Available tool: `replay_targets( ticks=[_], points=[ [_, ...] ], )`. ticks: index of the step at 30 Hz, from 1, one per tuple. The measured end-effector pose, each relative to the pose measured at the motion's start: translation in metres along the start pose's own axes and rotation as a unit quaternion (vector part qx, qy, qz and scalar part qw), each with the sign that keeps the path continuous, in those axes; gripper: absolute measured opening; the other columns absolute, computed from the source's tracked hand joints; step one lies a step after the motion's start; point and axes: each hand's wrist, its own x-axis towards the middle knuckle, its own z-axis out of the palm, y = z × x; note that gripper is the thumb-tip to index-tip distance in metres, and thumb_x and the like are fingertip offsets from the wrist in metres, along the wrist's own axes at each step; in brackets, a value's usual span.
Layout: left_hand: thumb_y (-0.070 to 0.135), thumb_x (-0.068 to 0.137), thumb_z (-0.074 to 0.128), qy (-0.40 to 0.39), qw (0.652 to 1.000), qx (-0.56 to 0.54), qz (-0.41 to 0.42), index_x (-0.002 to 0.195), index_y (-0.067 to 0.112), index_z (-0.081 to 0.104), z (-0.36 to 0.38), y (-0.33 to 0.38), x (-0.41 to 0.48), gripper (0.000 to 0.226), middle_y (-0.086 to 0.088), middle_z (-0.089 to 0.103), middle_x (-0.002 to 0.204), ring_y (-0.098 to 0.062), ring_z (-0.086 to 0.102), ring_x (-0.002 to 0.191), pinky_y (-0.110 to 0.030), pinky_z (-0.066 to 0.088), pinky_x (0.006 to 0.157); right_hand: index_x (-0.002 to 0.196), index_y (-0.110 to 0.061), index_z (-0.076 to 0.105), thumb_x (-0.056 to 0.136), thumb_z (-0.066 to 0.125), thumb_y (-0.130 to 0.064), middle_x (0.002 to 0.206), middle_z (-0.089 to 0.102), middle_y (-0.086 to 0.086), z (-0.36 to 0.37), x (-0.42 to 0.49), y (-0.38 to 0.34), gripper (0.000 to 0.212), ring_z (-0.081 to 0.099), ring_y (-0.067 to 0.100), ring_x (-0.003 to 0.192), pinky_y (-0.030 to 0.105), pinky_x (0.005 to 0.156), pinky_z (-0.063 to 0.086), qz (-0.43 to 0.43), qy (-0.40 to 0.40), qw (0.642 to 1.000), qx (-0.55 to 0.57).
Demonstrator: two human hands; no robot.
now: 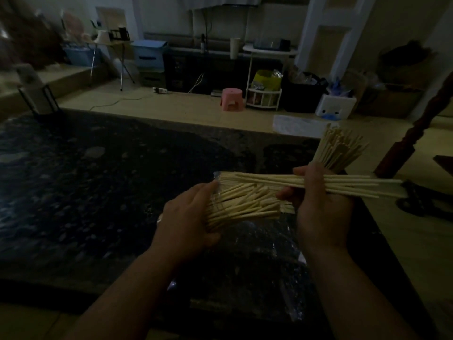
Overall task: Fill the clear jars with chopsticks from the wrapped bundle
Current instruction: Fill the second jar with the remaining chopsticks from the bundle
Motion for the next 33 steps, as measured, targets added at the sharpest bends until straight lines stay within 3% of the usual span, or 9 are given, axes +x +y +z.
replay_targets(
  ticks=[7,11,13,15,19,22,28,31,33],
  points=[
    [0.042,0.058,0.081,0.014,1.000,-0.009,0.018,0.148,0.032,0.030,0.003,0.000,-0.002,0.104,0.004,0.043,0.145,-0.018,0.049,0.123,-0.046,0.041,0.104,0.084,-0.015,0.067,0.087,0.068,-0.023,0.082,0.067,-0.007,-0.004,0.001,0.023,0.008,0.064,0.004,0.078,0.004,0.062,0.043,0.040,-0.083,0.981,-0.171],
    [0.047,0.058,0.078,0.017,0.999,-0.023,0.023,0.147,0.037,0.027,0.003,-0.002,-0.001,0.102,0.007,0.042,0.145,-0.017,0.049,0.123,-0.050,0.043,0.101,0.104,-0.017,0.057,0.085,0.071,-0.016,0.094,0.062,-0.002,0.000,0.000,0.023,0.024,0.063,-0.001,0.073,0.016,0.062,0.049,0.065,-0.070,0.992,-0.079],
    [0.050,0.059,0.075,0.017,0.999,-0.023,0.027,0.146,0.036,0.027,0.004,-0.002,-0.001,0.101,0.006,0.043,0.145,-0.018,0.049,0.124,-0.050,0.043,0.101,0.096,-0.022,0.057,0.094,0.058,-0.026,0.089,0.060,0.000,0.001,0.002,0.018,0.004,0.061,0.011,0.075,0.029,0.063,0.048,0.094,-0.005,0.996,0.007],
    [0.051,0.059,0.075,0.014,0.999,-0.014,0.029,0.147,0.036,0.027,0.004,-0.001,-0.001,0.101,0.005,0.042,0.146,-0.018,0.048,0.126,-0.048,0.041,0.103,0.080,-0.025,0.063,0.092,0.047,-0.031,0.081,0.062,0.000,0.001,0.004,0.018,0.021,0.059,0.021,0.079,0.032,0.064,0.046,0.118,0.034,0.992,0.028],
    [0.046,0.060,0.080,-0.003,1.000,-0.003,0.029,0.149,0.037,0.025,0.004,0.000,-0.001,0.105,0.006,0.038,0.149,-0.016,0.043,0.129,-0.045,0.036,0.109,0.076,-0.026,0.071,0.094,0.053,-0.018,0.085,0.070,-0.004,0.001,-0.004,0.026,0.027,0.065,0.015,0.081,0.030,0.067,0.052,0.104,-0.070,0.980,-0.152],
    [0.046,0.058,0.079,0.012,0.999,-0.011,0.031,0.147,0.035,0.028,0.004,-0.002,0.000,0.104,0.004,0.043,0.146,-0.019,0.048,0.126,-0.047,0.041,0.104,0.083,-0.031,0.069,0.096,0.055,-0.019,0.093,0.070,-0.004,0.001,-0.003,0.023,0.023,0.065,0.010,0.085,0.026,0.072,0.050,0.077,-0.060,0.984,-0.147],
    [0.057,0.057,0.065,0.022,0.999,-0.027,0.029,0.146,0.037,0.026,0.004,-0.002,0.001,0.099,0.006,0.044,0.144,-0.016,0.050,0.123,-0.049,0.045,0.100,0.122,-0.030,0.058,0.100,0.046,-0.028,0.135,0.051,-0.012,0.001,-0.010,0.029,0.025,0.043,-0.002,0.123,0.012,0.099,0.034,0.035,-0.204,0.958,-0.198],
    [0.055,0.057,0.069,0.023,0.999,-0.037,0.024,0.146,0.038,0.026,0.001,-0.002,0.000,0.101,0.006,0.043,0.144,-0.017,0.049,0.124,-0.049,0.043,0.102,0.114,-0.037,0.057,0.095,0.046,-0.046,0.132,0.057,-0.007,0.000,-0.009,0.029,0.024,0.052,0.004,0.120,0.022,0.099,0.041,0.033,-0.174,0.972,-0.154],
    [0.047,0.059,0.079,0.032,0.999,-0.038,0.015,0.147,0.036,0.027,-0.002,-0.001,0.000,0.103,0.006,0.042,0.144,-0.016,0.047,0.125,-0.047,0.040,0.105,0.103,-0.036,0.060,0.094,0.041,-0.045,0.112,0.065,-0.005,-0.003,-0.006,0.026,0.022,0.061,0.005,0.102,0.027,0.087,0.048,0.018,-0.134,0.981,-0.143]
  ],
)
